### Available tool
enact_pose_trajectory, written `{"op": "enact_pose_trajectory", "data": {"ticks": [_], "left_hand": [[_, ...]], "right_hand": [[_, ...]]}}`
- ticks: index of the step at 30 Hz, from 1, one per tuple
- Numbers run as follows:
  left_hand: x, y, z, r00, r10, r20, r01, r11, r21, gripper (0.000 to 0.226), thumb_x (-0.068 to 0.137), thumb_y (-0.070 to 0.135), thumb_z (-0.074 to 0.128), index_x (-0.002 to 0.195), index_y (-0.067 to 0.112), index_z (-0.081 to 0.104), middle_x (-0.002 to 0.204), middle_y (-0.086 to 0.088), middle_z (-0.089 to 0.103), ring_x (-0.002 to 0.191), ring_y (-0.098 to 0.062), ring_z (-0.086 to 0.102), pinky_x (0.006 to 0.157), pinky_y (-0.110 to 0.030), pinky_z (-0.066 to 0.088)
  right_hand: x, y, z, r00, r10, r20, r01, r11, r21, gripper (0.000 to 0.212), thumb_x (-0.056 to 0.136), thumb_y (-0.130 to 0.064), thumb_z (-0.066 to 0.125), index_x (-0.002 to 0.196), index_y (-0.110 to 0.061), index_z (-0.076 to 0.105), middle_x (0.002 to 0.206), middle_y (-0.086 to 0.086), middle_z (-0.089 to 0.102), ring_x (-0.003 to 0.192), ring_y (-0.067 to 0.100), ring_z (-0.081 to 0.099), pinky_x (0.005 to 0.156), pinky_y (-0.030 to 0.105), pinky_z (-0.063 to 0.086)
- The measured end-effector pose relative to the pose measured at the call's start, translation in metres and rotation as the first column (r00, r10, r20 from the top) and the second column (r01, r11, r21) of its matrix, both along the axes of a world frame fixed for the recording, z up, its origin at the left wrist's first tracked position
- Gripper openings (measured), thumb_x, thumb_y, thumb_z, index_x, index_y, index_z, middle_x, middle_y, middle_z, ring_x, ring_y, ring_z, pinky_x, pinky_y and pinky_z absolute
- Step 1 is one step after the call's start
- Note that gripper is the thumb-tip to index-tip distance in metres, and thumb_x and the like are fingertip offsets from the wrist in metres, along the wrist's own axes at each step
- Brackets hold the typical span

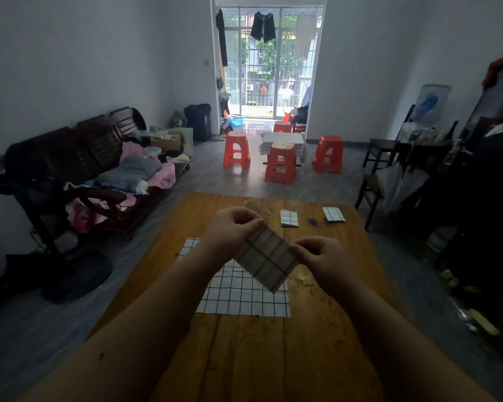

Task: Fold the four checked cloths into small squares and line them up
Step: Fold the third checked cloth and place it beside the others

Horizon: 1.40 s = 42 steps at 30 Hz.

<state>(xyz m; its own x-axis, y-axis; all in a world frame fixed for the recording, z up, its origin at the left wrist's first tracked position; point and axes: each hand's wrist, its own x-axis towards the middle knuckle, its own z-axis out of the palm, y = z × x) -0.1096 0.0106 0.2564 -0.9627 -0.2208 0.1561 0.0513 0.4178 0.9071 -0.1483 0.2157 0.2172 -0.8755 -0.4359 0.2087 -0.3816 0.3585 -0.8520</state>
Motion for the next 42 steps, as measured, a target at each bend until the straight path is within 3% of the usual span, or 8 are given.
{"op": "enact_pose_trajectory", "data": {"ticks": [6, 10, 16, 19, 26, 30, 37, 42], "left_hand": [[0.001, -0.001, -0.003, 1.0, 0.027, -0.01, -0.026, 0.999, 0.019, 0.013, 0.096, 0.02, 0.063, 0.098, 0.01, 0.071, 0.094, -0.001, 0.067, 0.089, -0.015, 0.061, 0.071, -0.028, 0.047], [0.003, 0.007, -0.007, 1.0, 0.009, -0.014, -0.01, 0.994, -0.11, 0.009, 0.094, 0.021, 0.065, 0.094, 0.016, 0.072, 0.093, 0.003, 0.066, 0.087, -0.012, 0.06, 0.069, -0.025, 0.048], [0.008, 0.029, -0.015, 0.996, -0.076, 0.044, 0.08, 0.991, -0.105, 0.007, 0.093, 0.022, 0.066, 0.086, 0.024, 0.068, 0.091, 0.005, 0.067, 0.087, -0.01, 0.063, 0.072, -0.026, 0.052], [0.014, 0.029, -0.017, 0.997, -0.052, 0.064, 0.056, 0.996, -0.062, 0.007, 0.093, 0.024, 0.066, 0.09, 0.02, 0.07, 0.093, 0.005, 0.067, 0.088, -0.01, 0.061, 0.07, -0.025, 0.047], [0.035, 0.003, -0.023, 0.985, 0.099, 0.142, -0.109, 0.992, 0.07, 0.011, 0.095, 0.027, 0.064, 0.093, 0.019, 0.073, 0.096, 0.001, 0.069, 0.093, -0.019, 0.063, 0.071, -0.032, 0.05], [0.049, 0.003, -0.03, 0.982, 0.114, 0.154, -0.118, 0.993, 0.021, 0.01, 0.094, 0.026, 0.065, 0.094, 0.019, 0.072, 0.097, 0.003, 0.068, 0.09, -0.013, 0.06, 0.069, -0.027, 0.046], [0.077, 0.001, -0.04, 0.974, 0.037, 0.225, -0.038, 0.999, 0.0, 0.009, 0.091, 0.031, 0.069, 0.092, 0.024, 0.073, 0.09, 0.007, 0.071, 0.091, -0.013, 0.064, 0.073, -0.029, 0.049], [0.118, -0.014, -0.046, 0.967, 0.0, 0.256, 0.009, 0.999, -0.033, 0.01, 0.094, 0.029, 0.065, 0.096, 0.023, 0.073, 0.09, 0.007, 0.073, 0.086, -0.003, 0.066, 0.069, -0.019, 0.05]], "right_hand": [[-0.006, 0.014, -0.01, 0.995, -0.032, -0.09, 0.046, 0.987, 0.155, 0.014, 0.095, -0.022, 0.063, 0.093, -0.034, 0.067, 0.087, -0.011, 0.072, 0.083, -0.005, 0.067, 0.074, 0.022, 0.059], [-0.01, 0.009, -0.007, 0.989, -0.013, -0.148, 0.054, 0.96, 0.276, 0.015, 0.097, -0.036, 0.06, 0.11, -0.034, 0.066, 0.105, -0.02, 0.065, 0.094, -0.005, 0.059, 0.076, 0.019, 0.051], [0.0, -0.012, 0.0, 0.986, 0.038, -0.159, -0.011, 0.986, 0.165, 0.008, 0.097, -0.037, 0.057, 0.097, -0.034, 0.065, 0.087, -0.013, 0.067, 0.082, 0.002, 0.064, 0.071, 0.024, 0.055], [0.005, -0.01, -0.008, 0.99, 0.029, -0.141, -0.01, 0.992, 0.13, 0.01, 0.098, -0.034, 0.058, 0.091, -0.04, 0.06, 0.084, -0.016, 0.065, 0.079, 0.0, 0.063, 0.066, 0.017, 0.049], [0.017, 0.004, -0.038, 0.999, 0.029, -0.02, -0.027, 0.995, 0.1, 0.012, 0.098, -0.026, 0.06, 0.093, -0.032, 0.068, 0.086, -0.011, 0.071, 0.081, -0.001, 0.066, 0.075, 0.027, 0.058], [0.021, -0.007, -0.042, 0.995, 0.101, -0.026, -0.093, 0.968, 0.233, 0.009, 0.096, -0.033, 0.06, 0.101, -0.034, 0.068, 0.094, -0.016, 0.068, 0.091, 0.0, 0.063, 0.083, 0.033, 0.057], [0.051, -0.038, -0.033, 0.99, 0.127, -0.065, -0.118, 0.984, 0.13, 0.005, 0.094, -0.035, 0.063, 0.092, -0.04, 0.062, 0.086, -0.017, 0.066, 0.081, -0.003, 0.062, 0.07, 0.021, 0.054], [0.085, -0.044, -0.034, 0.996, 0.074, 0.05, -0.075, 0.997, 0.009, 0.007, 0.093, -0.027, 0.066, 0.085, -0.027, 0.066, 0.083, -0.007, 0.067, 0.077, 0.003, 0.063, 0.067, 0.026, 0.054]]}}
